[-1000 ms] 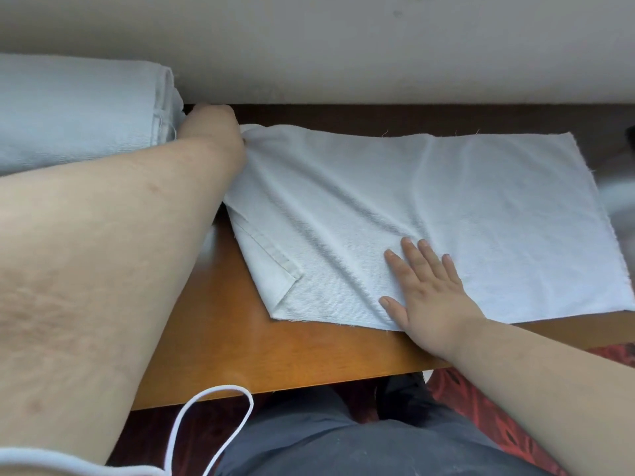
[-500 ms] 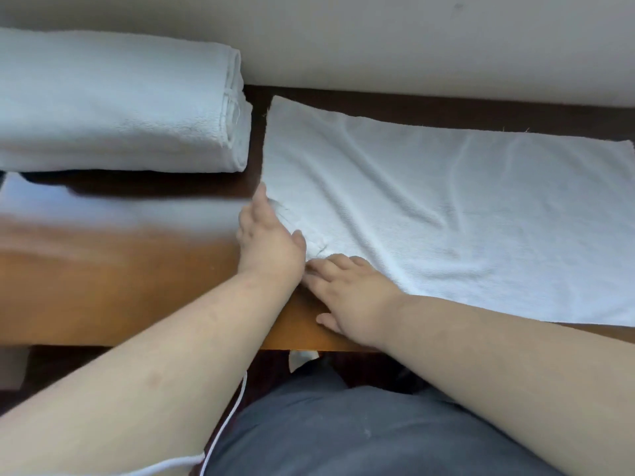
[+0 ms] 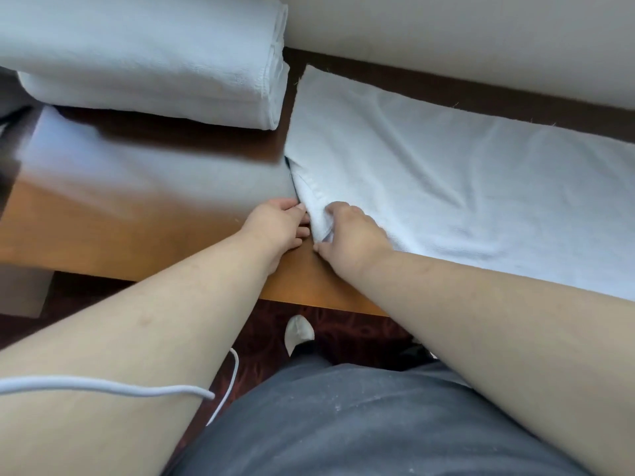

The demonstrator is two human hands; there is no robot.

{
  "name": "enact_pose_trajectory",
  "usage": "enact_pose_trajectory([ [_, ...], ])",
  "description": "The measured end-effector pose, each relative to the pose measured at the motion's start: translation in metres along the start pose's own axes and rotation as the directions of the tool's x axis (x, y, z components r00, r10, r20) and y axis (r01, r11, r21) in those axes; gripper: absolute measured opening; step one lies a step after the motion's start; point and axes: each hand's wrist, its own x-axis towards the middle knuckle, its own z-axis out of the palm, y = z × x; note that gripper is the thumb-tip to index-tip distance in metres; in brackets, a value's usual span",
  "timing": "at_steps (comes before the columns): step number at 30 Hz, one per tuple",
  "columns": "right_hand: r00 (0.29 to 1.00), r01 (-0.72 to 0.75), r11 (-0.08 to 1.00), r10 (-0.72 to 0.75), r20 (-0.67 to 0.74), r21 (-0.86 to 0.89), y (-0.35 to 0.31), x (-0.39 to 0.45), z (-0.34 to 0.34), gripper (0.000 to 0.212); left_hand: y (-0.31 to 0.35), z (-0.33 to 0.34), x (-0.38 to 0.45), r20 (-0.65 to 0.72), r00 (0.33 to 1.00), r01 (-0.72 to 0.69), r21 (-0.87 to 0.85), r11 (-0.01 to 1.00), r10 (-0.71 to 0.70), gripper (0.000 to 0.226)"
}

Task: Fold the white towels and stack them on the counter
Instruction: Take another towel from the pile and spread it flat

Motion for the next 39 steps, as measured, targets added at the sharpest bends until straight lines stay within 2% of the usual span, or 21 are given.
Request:
enact_pose_trajectory([
  [2,0.999,-0.025,0.998,0.023,0.031,0.058,0.000,0.002,0.000,0.051,0.001,0.001,-0.001,0.056,0.998,0.004,0.052,0.999,-0.007,0.026],
  [6,0.999,-0.032,0.944,0.042,-0.024,0.328,-0.001,-0.007,0.000,0.014,-0.007,0.004,-0.002,0.010,0.999,-0.038,0.071,0.997,0.037,0.007],
  [9,0.995,-0.046,0.838,0.085,-0.047,0.544,-0.007,-0.016,0.000,0.018,-0.014,0.003,-0.001,-0.093,0.994,-0.047,0.082,0.996,0.055,0.023],
  [12,0.989,-0.117,0.711,0.149,0.014,0.694,-0.015,-0.021,-0.004,0.034,-0.020,-0.003,0.003,-0.197,0.973,-0.066,0.256,0.964,0.119,0.033],
  [13,0.988,-0.130,0.690,0.149,0.036,0.712,-0.017,-0.023,-0.006,0.037,-0.021,-0.005,0.002,-0.206,0.970,-0.076,0.263,0.962,0.133,0.031],
  [15,0.993,-0.118,0.716,0.097,0.070,0.688,-0.022,-0.027,-0.008,0.039,-0.020,-0.009,-0.003,-0.199,0.970,-0.096,0.209,0.973,0.139,0.025],
  [19,0.975,-0.048,0.818,-0.085,0.203,0.573,-0.033,-0.038,-0.003,0.028,-0.017,-0.022,-0.014,-0.143,0.982,-0.087,0.242,0.966,0.124,0.056],
  [21,0.946,0.018,0.871,-0.174,0.274,0.492,-0.034,-0.044,0.000,0.035,-0.019,-0.032,-0.014,-0.164,0.967,-0.134,0.335,0.933,0.198,0.058],
  [24,0.934,0.153,0.930,-0.247,0.259,0.334,-0.028,-0.054,0.000,0.041,-0.022,-0.052,-0.014,-0.165,0.946,-0.142,0.561,0.815,0.278,0.044],
  [26,0.947,0.223,0.952,-0.263,0.184,0.211,-0.014,-0.057,-0.002,0.039,-0.024,-0.062,-0.018,-0.170,0.948,-0.078,0.695,0.715,0.268,0.054],
  [28,0.964,0.209,0.970,-0.226,0.143,0.125,0.005,-0.060,-0.008,0.041,-0.025,-0.063,-0.026,-0.155,0.923,-0.067,0.838,0.541,0.353,0.060],
  [29,0.974,0.174,0.980,-0.185,0.127,0.095,0.017,-0.061,-0.012,0.043,-0.025,-0.060,-0.030,-0.069,0.890,-0.144,0.894,0.423,0.450,0.057],
  [31,0.992,0.085,0.995,-0.088,0.085,0.045,0.045,-0.065,-0.023,0.047,-0.026,-0.047,-0.036,0.233,0.790,-0.384,0.909,0.161,0.568,0.049],
  [32,0.998,0.036,0.999,-0.038,0.058,0.032,0.061,-0.068,-0.029,0.049,-0.025,-0.038,-0.039,0.367,0.751,-0.473,0.879,0.060,0.549,0.047],
  [33,0.999,-0.020,1.000,0.019,0.034,0.024,0.077,-0.071,-0.035,0.051,-0.024,-0.030,-0.041,0.452,0.737,-0.523,0.852,0.001,0.502,0.046],
  [36,0.976,-0.217,0.975,0.219,0.024,-0.048,0.129,-0.089,-0.052,0.065,-0.017,0.000,-0.047,0.537,0.740,-0.568,0.821,-0.051,0.405,0.045],
  [39,0.925,-0.360,0.928,0.369,0.088,-0.099,0.184,-0.118,-0.062,0.073,-0.007,0.030,-0.045,0.541,0.761,-0.547,0.832,-0.094,0.358,0.040],
])
